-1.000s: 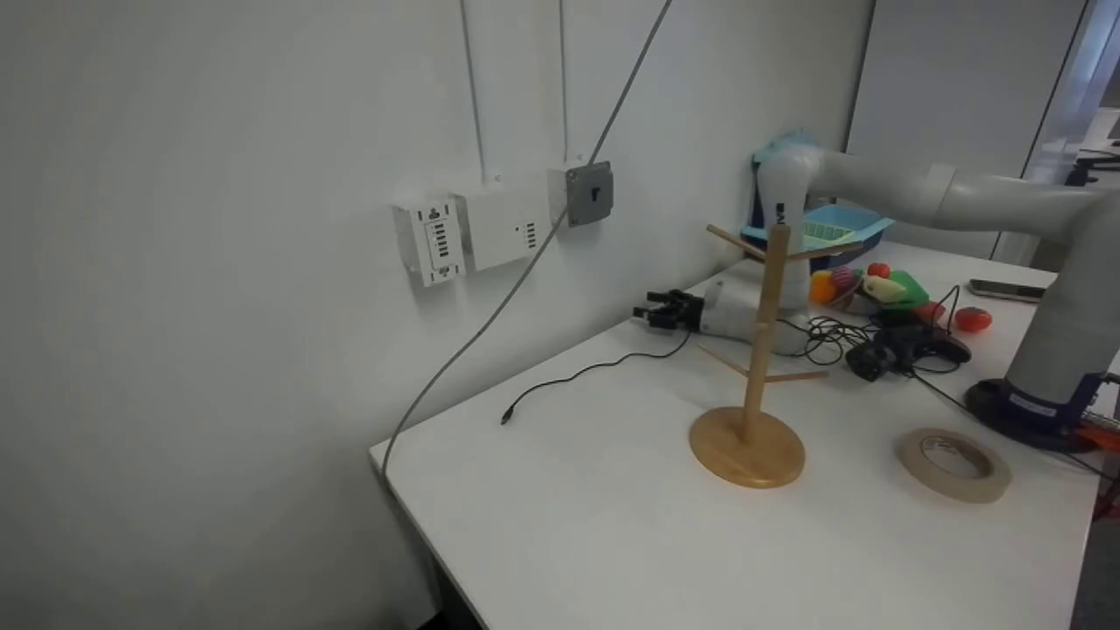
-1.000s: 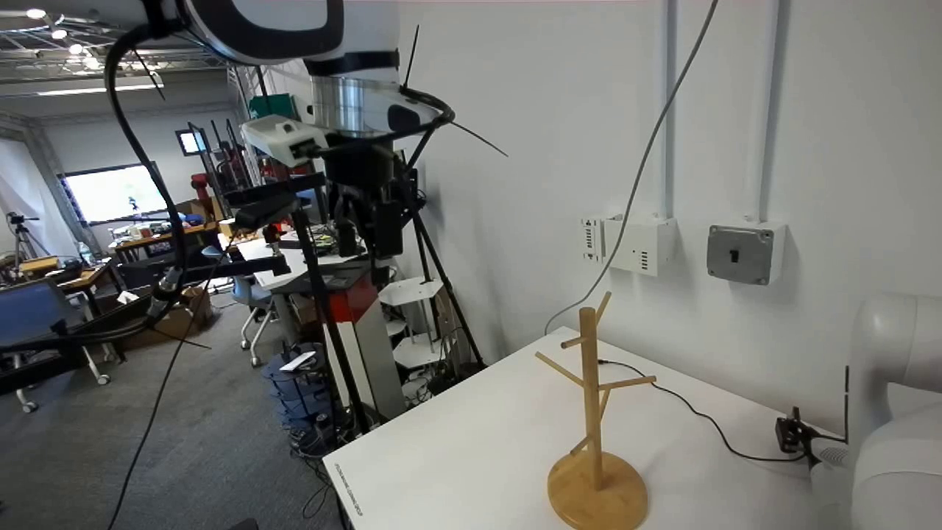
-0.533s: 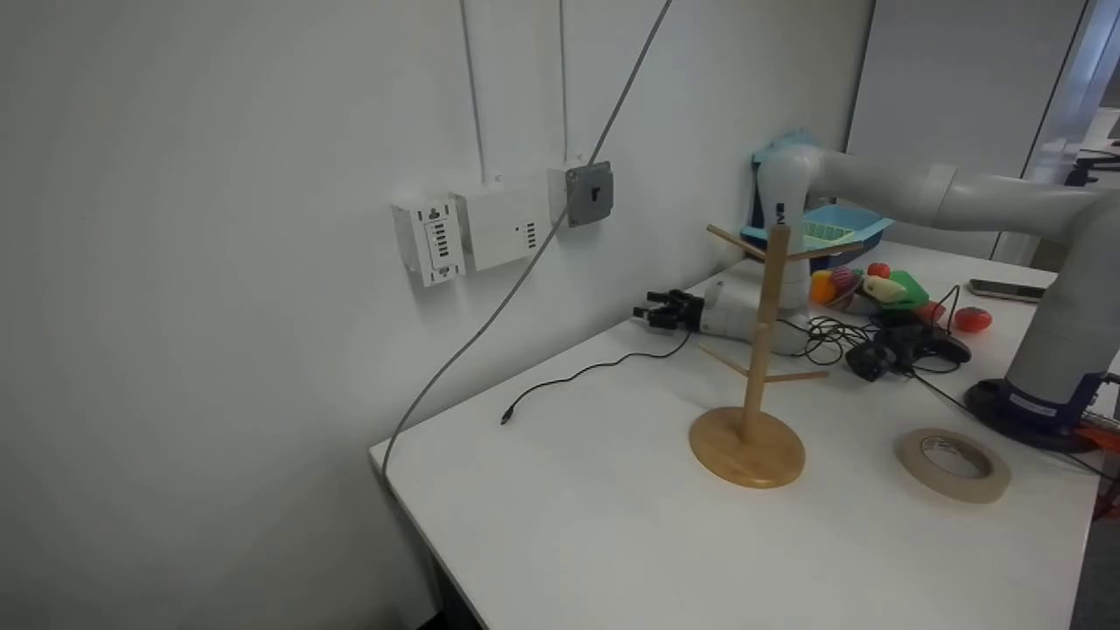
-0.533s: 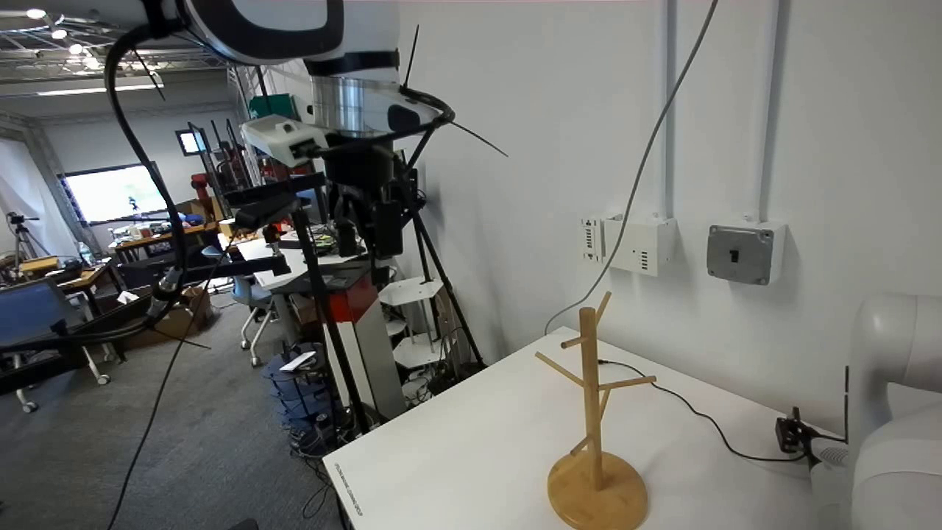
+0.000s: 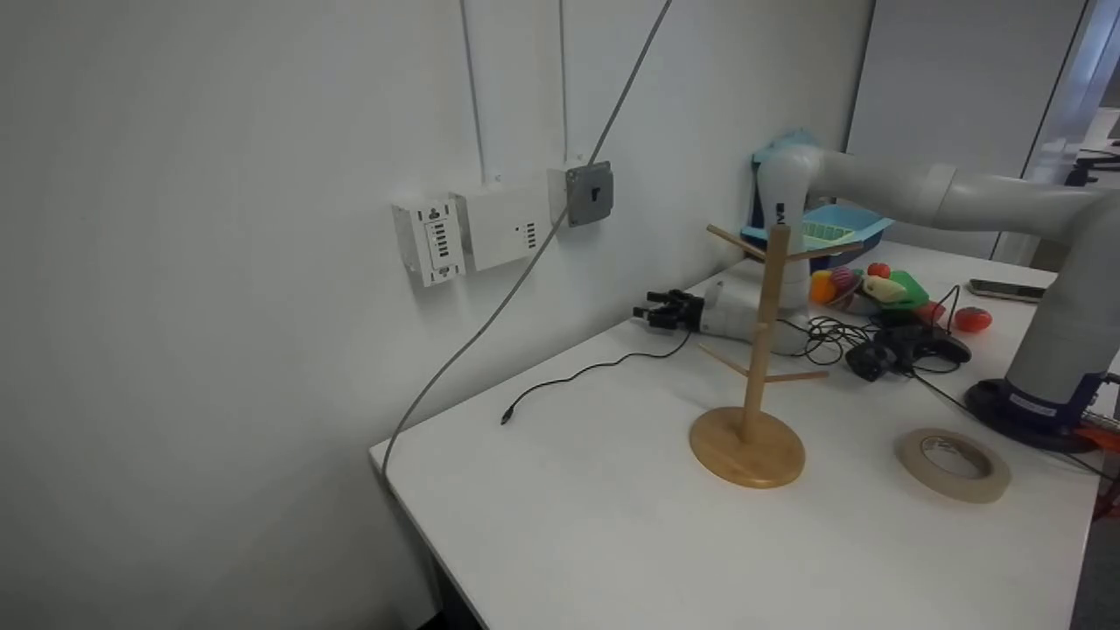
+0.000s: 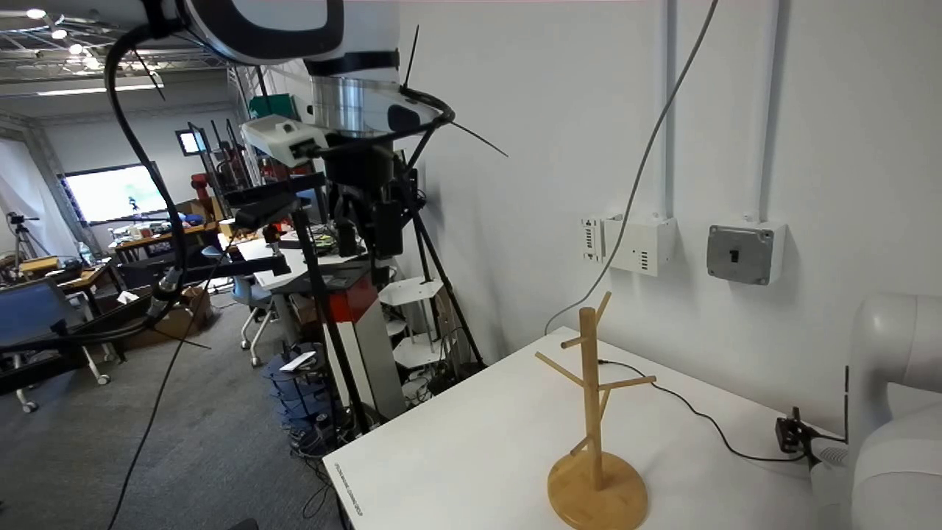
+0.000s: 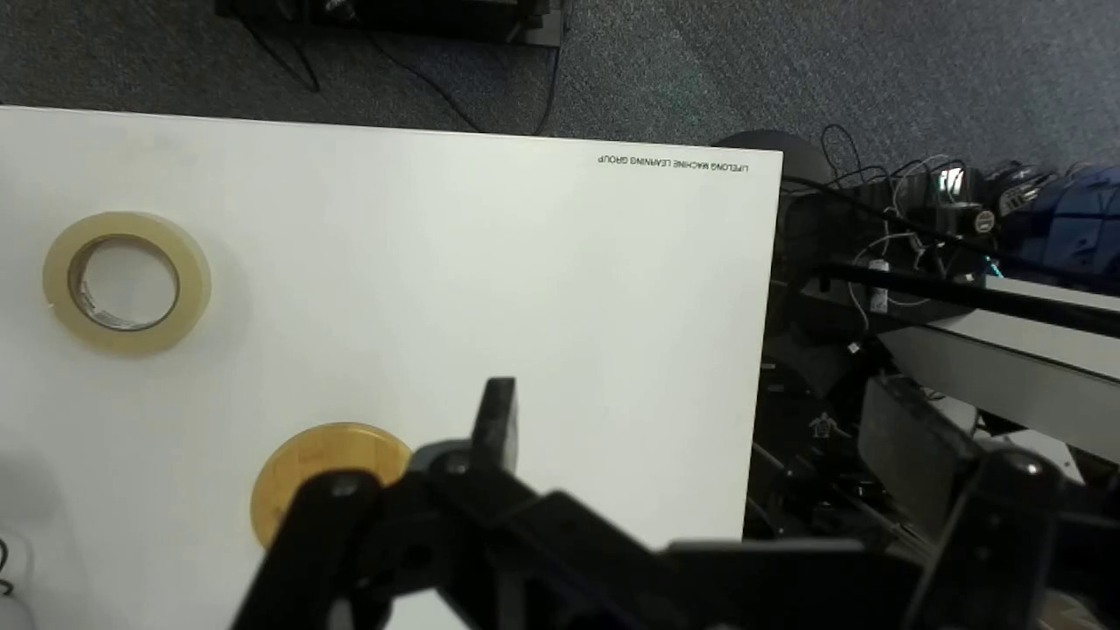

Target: Put the tape on the top position of the wooden holder

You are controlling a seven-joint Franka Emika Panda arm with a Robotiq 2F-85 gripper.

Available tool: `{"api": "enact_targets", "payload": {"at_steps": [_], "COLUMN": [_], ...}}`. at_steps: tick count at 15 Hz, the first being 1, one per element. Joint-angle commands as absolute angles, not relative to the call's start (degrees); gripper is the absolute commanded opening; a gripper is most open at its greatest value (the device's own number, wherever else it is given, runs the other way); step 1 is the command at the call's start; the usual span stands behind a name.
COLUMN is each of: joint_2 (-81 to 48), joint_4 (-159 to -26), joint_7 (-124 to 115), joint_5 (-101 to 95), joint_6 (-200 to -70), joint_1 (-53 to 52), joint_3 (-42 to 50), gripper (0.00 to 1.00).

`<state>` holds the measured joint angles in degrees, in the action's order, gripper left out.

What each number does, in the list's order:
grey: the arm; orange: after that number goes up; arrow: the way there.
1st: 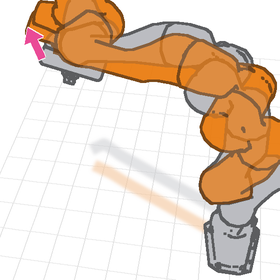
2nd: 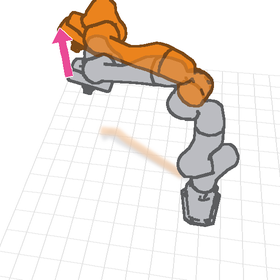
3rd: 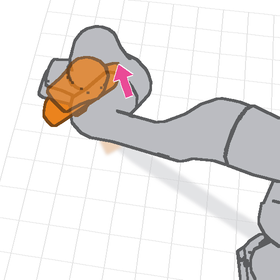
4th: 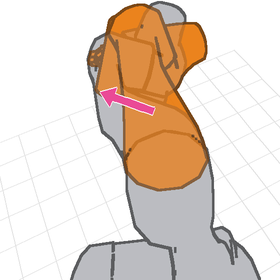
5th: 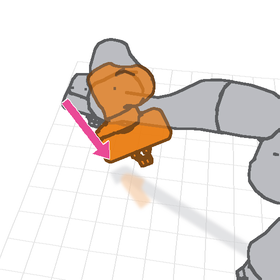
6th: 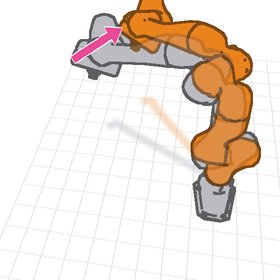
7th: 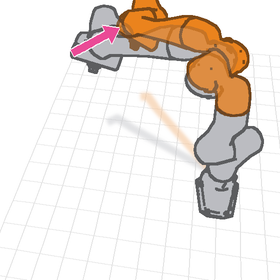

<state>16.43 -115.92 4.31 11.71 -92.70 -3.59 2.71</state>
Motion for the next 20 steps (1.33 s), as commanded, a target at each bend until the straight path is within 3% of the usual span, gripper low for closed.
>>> {"api": "enact_targets", "payload": {"at_steps": [1, 20], "joint_2": [16.37, 19.3], "joint_4": [-115.79, -121.75], "joint_7": [4.51, 5.01], "joint_5": [11.91, 5.4], "joint_6": [-92.53, -94.44], "joint_1": [-2.63, -0.86], "joint_3": [1.91, 1.97], "gripper": [1.0, 1.0]}}
